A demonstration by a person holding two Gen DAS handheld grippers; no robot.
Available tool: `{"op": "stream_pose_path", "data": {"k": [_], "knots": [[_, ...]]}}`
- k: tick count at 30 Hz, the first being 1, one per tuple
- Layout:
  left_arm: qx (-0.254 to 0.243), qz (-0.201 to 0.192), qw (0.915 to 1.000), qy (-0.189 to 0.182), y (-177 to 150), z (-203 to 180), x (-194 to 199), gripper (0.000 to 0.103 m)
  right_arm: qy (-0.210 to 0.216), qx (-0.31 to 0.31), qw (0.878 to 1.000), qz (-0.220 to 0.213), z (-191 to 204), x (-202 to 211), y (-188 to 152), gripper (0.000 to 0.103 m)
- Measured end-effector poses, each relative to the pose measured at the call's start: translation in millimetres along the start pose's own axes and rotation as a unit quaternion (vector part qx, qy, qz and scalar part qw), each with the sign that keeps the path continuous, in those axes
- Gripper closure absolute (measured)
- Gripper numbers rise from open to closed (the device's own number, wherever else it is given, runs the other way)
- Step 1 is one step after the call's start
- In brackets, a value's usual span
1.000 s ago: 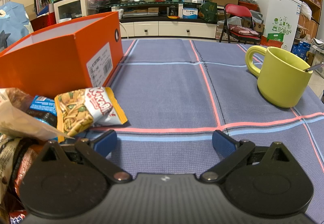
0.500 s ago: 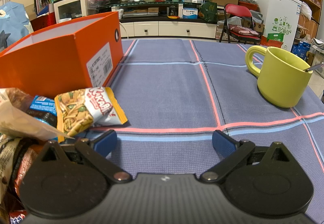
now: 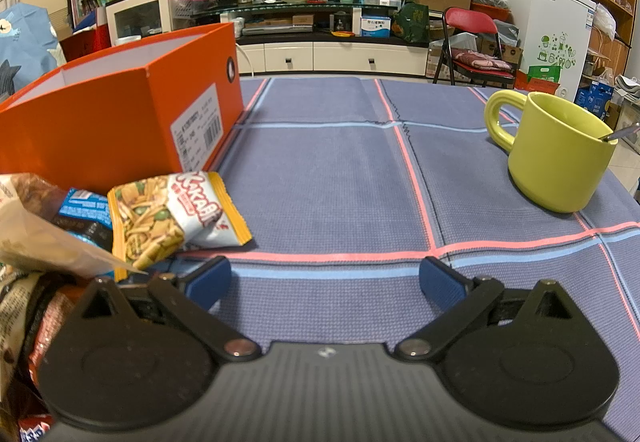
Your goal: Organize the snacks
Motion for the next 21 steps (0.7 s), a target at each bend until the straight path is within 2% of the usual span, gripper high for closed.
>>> {"op": "stream_pose_path", "data": {"k": [8, 10, 11, 14, 18, 19, 21], "knots": [[-0.006, 0.011, 0.9998, -0.016, -1.2, -11.5, -1.1, 0.014, -0.005, 0.006, 1.0, -0.002, -1.0, 1.5, -1.1, 0.004], [-0.015, 0.008, 0.9997, -0.018, -0.9, -15.4, 1.3, 0.014, -0.051, 0.026, 0.998, -0.013, -3.9, 9.4, 0.9, 0.004], [-0.019, 0.006, 0.9996, -0.018, -0.7, -17.4, 2.6, 0.014, -0.068, 0.035, 0.997, -0.034, -7.4, 19.2, 3.5, 0.004], [-0.024, -0.001, 0.9997, -0.01, -0.6, -21.3, 5.3, 0.014, -0.085, 0.017, 0.991, -0.104, -20.5, 68.0, 15.7, 0.004], [-0.005, 0.005, 1.0, -0.006, -7.8, -20.7, 10.5, 0.014, -0.065, 0.004, 0.975, -0.214, -23.6, 163.2, 24.7, 0.004], [-0.004, 0.007, 1.0, -0.006, -11.5, -20.4, 13.1, 0.014, -0.055, 0.001, 0.972, -0.227, -23.0, 182.5, 20.6, 0.004], [-0.004, 0.01, 0.9999, -0.003, -19.0, -19.5, 18.3, 0.014, -0.011, -0.003, 0.976, -0.217, -18.3, 211.1, 4.1, 0.004]]}}
Point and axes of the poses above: each gripper's, at about its wrist camera, not at the fingertips, and x roughly against the way its jaws point, z to its left, y to its top, the point moved 4 cm from there along -x, roughly the way its jaws point, and after that the axes turned 7 degrees about -y, right-handed, at the moved point
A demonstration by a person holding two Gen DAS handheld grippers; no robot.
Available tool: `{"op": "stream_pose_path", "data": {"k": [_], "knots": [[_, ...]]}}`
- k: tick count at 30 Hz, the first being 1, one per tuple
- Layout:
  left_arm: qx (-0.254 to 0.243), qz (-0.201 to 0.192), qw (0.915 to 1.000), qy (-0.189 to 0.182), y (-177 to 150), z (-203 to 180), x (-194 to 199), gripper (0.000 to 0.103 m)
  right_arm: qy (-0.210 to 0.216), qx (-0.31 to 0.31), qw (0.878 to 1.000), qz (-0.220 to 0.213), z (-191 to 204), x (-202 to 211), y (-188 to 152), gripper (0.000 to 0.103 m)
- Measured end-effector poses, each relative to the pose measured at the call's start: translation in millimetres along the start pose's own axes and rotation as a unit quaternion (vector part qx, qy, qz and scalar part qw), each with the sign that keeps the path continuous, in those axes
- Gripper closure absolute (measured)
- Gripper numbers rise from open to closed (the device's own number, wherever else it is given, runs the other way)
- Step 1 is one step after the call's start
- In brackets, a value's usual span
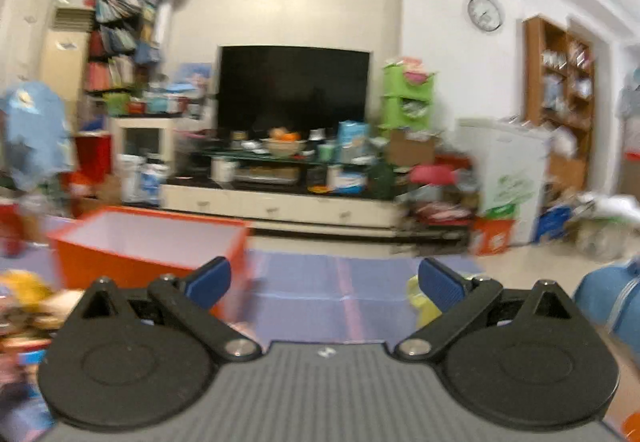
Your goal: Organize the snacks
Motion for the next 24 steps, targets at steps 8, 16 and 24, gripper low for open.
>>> {"op": "stream_pose_path", "data": {"k": [8, 16, 24], "knots": [[-0.013, 0.028, 0.9995, -0.009, -28.3, -9.6, 6.1, 0.014, 0.153, 0.099, 0.983, 0.024, 63.7, 83.6, -47.2, 0.004], [-0.031, 0.042, 0.9986, 0.004, -31.9, -11.5, -0.5, 0.014, 0.195, 0.166, 0.964, 0.064, 111.8, 71.6, -61.5, 0.004], [-0.055, 0.06, 0.9954, 0.051, -34.1, -20.3, -9.5, 0.014, 0.181, 0.144, 0.969, 0.09, 114.7, 56.9, -59.7, 0.004]]}}
Point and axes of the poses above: each gripper's, at about its wrist camera, not at the fingertips, and x roughly against the way its jaws point, z to its left, y to its top, the point moved 4 cm from there along -x, roughly the way its jaws point, and after that the axes turned 7 degrees about -y, right-handed, at the moved point
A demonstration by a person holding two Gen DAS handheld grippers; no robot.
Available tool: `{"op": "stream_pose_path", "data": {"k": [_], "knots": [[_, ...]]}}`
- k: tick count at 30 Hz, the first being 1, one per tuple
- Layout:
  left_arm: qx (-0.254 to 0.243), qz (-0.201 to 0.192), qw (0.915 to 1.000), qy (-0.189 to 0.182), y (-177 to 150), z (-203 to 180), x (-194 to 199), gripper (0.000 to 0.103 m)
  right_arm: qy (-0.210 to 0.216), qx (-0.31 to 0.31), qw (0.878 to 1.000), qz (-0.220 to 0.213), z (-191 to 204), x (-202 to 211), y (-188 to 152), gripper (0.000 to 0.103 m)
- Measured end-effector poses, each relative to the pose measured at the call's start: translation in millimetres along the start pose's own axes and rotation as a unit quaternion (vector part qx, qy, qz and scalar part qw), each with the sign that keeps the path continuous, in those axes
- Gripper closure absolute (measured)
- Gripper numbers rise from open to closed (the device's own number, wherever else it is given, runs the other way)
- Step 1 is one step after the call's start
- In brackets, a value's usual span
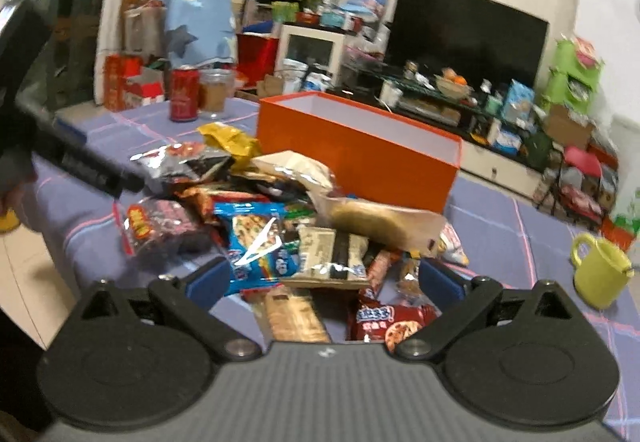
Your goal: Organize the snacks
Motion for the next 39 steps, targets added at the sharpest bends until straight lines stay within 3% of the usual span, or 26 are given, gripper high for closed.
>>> {"op": "stream_pose_path", "data": {"k": [6, 13, 19, 22, 28, 39], "knots": [[-0.007, 0.002, 0.9999, -0.008, 0.8, -16.2, 1.2, 0.014, -0.028, -0.066, 0.997, 0.026, -13.0, -7.3, 4.8, 0.004], [0.045, 0.004, 0.9975, -0.054, 7.8, -24.1, 9.7, 0.014, -0.038, -0.1, 0.994, 0.011, -13.7, -4.6, 16.5, 0.004], [0.052, 0.004, 0.9962, -0.069, 16.4, -30.1, 28.1, 0.014, -0.089, -0.124, 0.988, 0.017, -20.4, -3.2, 21.9, 0.004], [0.038, -0.015, 0.9976, -0.055, 14.4, -29.6, 41.4, 0.014, -0.1, -0.142, 0.985, 0.023, -18.9, 9.5, 23.5, 0.004], [0.054, 0.001, 0.9984, -0.02, 0.6, -18.4, 40.7, 0.014, -0.097, -0.13, 0.987, 0.022, 7.9, 33.0, 21.5, 0.004], [0.059, -0.003, 0.9981, -0.015, 5.9, -21.2, 36.9, 0.014, -0.112, -0.144, 0.982, 0.039, 13.2, 39.0, 27.3, 0.004]]}}
Point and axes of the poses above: each gripper's, at about its wrist camera, not at the fingertips, and x roughly against the way its jaws point, z to its left, y to its top, the point moved 4 cm from there along -x, roughly the way its jaws point, and after that the axes turned 7 degrees about -y, right-handed, at the moved point
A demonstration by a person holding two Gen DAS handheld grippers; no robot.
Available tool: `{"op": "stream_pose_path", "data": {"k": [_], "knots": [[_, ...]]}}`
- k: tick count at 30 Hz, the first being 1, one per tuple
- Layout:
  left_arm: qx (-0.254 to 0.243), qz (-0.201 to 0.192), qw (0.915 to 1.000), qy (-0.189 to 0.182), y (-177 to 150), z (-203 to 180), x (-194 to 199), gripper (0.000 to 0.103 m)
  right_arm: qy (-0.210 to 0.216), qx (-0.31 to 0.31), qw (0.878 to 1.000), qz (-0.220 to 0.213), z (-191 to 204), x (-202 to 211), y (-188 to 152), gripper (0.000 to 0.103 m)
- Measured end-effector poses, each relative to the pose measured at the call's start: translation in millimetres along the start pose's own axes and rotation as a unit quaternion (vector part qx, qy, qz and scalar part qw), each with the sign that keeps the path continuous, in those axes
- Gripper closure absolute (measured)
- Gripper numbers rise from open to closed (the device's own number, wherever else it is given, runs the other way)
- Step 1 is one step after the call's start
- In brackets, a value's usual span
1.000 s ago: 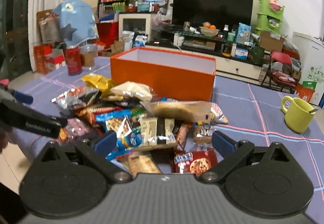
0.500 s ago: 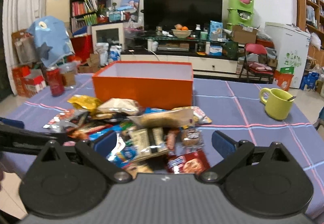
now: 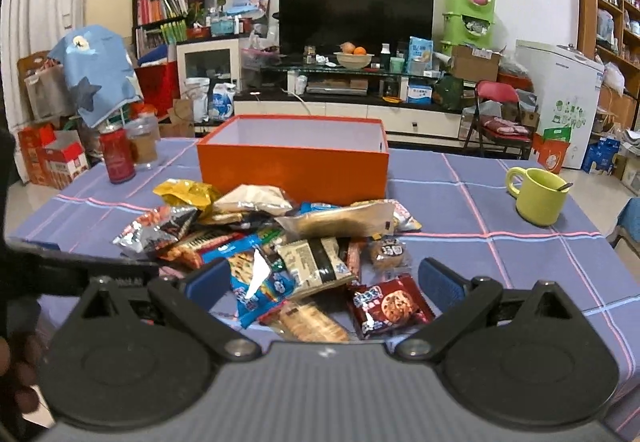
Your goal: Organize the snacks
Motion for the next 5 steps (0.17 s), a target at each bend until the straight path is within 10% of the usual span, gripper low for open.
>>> {"op": "stream_pose_path", "data": {"k": [5], "knots": [[-0.016, 0.006, 0.9998, -0.008, -1.8, -3.7, -3.3, 0.014, -0.011, 0.006, 1.0, 0.017, -5.6, -12.9, -7.4, 0.004]]}}
Point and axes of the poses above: each gripper's, at about its wrist camera, not at the fingertips, and x roughly against the way its jaws point, z to its left, y to its top, the point moved 4 cm from there along -x, roughly the way its jaws point, and after that the axes turned 7 degrees about -y, right-handed, at the moved point
